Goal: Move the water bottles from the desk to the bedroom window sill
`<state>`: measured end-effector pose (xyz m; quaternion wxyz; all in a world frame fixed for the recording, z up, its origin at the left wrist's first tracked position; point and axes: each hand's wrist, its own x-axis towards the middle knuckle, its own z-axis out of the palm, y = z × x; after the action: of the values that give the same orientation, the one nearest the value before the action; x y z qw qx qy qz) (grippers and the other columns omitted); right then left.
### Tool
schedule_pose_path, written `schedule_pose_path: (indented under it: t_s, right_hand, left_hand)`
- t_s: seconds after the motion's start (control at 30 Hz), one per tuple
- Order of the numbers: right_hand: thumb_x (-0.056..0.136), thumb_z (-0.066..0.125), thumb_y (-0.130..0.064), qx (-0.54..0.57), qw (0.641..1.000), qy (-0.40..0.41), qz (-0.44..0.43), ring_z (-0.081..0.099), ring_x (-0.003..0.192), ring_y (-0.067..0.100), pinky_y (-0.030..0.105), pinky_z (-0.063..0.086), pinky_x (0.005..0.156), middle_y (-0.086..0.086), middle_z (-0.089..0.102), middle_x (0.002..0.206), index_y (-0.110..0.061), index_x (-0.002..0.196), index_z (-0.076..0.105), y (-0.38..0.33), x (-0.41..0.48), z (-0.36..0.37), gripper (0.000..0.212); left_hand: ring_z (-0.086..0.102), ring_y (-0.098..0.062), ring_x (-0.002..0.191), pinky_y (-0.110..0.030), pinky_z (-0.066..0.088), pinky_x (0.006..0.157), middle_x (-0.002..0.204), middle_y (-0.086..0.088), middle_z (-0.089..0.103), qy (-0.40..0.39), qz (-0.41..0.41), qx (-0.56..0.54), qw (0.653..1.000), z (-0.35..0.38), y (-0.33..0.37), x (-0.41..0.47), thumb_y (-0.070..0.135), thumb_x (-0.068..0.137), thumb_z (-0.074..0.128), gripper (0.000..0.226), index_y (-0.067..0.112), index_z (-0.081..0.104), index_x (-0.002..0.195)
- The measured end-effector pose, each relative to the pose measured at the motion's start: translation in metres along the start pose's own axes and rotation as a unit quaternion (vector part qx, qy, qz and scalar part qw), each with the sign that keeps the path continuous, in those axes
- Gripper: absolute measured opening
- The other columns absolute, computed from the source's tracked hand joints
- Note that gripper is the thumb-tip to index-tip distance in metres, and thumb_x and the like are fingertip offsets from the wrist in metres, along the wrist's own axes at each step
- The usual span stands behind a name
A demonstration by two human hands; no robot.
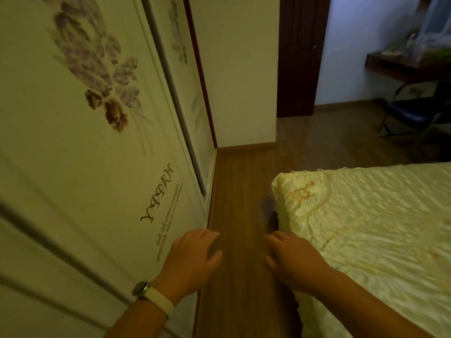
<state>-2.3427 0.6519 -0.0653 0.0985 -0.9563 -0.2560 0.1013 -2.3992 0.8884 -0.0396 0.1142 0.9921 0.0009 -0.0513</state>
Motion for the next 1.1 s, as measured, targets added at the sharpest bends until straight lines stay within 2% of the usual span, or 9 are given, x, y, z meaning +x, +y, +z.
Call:
schedule_pose_path:
  t_s: [0.23, 0.5, 0.7, 0.83, 0.93, 1.1]
  right_hand:
    - [0.099, 0.04, -0.05, 0.008, 0.998, 0.045, 0.04, 0.052, 0.12, 0.017, 0.031, 0.045, 0.097, -0.006, 0.05, 0.14, -0.027, 0.141, 0.044, 0.089, 0.071, -0.062, 0.048]
    - [0.098, 0.04, -0.052, 0.026, 0.996, 0.053, 0.065, 0.053, 0.115, 0.016, 0.032, 0.045, 0.095, -0.006, 0.055, 0.132, -0.027, 0.134, 0.05, 0.138, 0.136, -0.078, 0.045]
    - [0.098, 0.04, -0.052, 0.026, 0.997, 0.026, 0.07, 0.051, 0.119, 0.017, 0.032, 0.044, 0.098, -0.007, 0.053, 0.134, -0.029, 0.135, 0.048, 0.16, 0.213, -0.082, 0.045]
    - [0.098, 0.04, -0.052, 0.011, 0.996, 0.024, 0.088, 0.051, 0.12, 0.017, 0.033, 0.044, 0.098, -0.006, 0.054, 0.134, -0.029, 0.135, 0.049, 0.181, 0.281, -0.092, 0.044]
    - [0.098, 0.039, -0.053, 0.006, 0.995, 0.016, 0.102, 0.051, 0.122, 0.016, 0.033, 0.044, 0.1, -0.007, 0.052, 0.138, -0.03, 0.141, 0.045, 0.193, 0.337, -0.106, 0.049]
    - [0.099, 0.039, -0.052, -0.007, 0.993, 0.048, 0.108, 0.048, 0.126, 0.015, 0.032, 0.041, 0.102, -0.008, 0.049, 0.143, -0.03, 0.144, 0.041, 0.204, 0.428, -0.142, 0.051]
  left_hand:
    - [0.033, -0.01, 0.14, -0.033, 0.024, 0.116, 0.152, 0.011, 0.039, 0.013, 0.023, -0.022, 0.999, -0.02, 0.046, 0.128, 0.05, 0.099, 0.043, 0.052, 0.033, 0.037, 0.148]
    - [0.032, -0.008, 0.141, -0.031, 0.025, 0.116, 0.152, 0.013, 0.038, -0.009, 0.047, -0.034, 0.998, -0.025, 0.064, 0.218, 0.05, 0.099, 0.043, 0.051, 0.034, 0.036, 0.147]
    - [0.032, -0.008, 0.141, -0.032, 0.025, 0.117, 0.152, 0.013, 0.038, -0.029, 0.035, -0.055, 0.997, -0.023, 0.041, 0.299, 0.05, 0.099, 0.044, 0.052, 0.034, 0.035, 0.147]
    - [0.032, -0.01, 0.142, -0.037, 0.029, 0.119, 0.153, 0.011, 0.037, -0.036, 0.031, -0.065, 0.997, -0.025, 0.019, 0.376, 0.051, 0.098, 0.046, 0.053, 0.034, 0.035, 0.147]
    - [0.03, -0.01, 0.143, -0.038, 0.027, 0.12, 0.154, 0.012, 0.036, -0.039, 0.036, -0.072, 0.996, -0.038, -0.001, 0.437, 0.051, 0.098, 0.046, 0.054, 0.034, 0.034, 0.148]
    - [0.032, -0.01, 0.142, -0.04, 0.03, 0.118, 0.152, 0.013, 0.038, -0.026, 0.051, -0.067, 0.996, -0.073, -0.035, 0.539, 0.052, 0.097, 0.047, 0.054, 0.036, 0.035, 0.147]
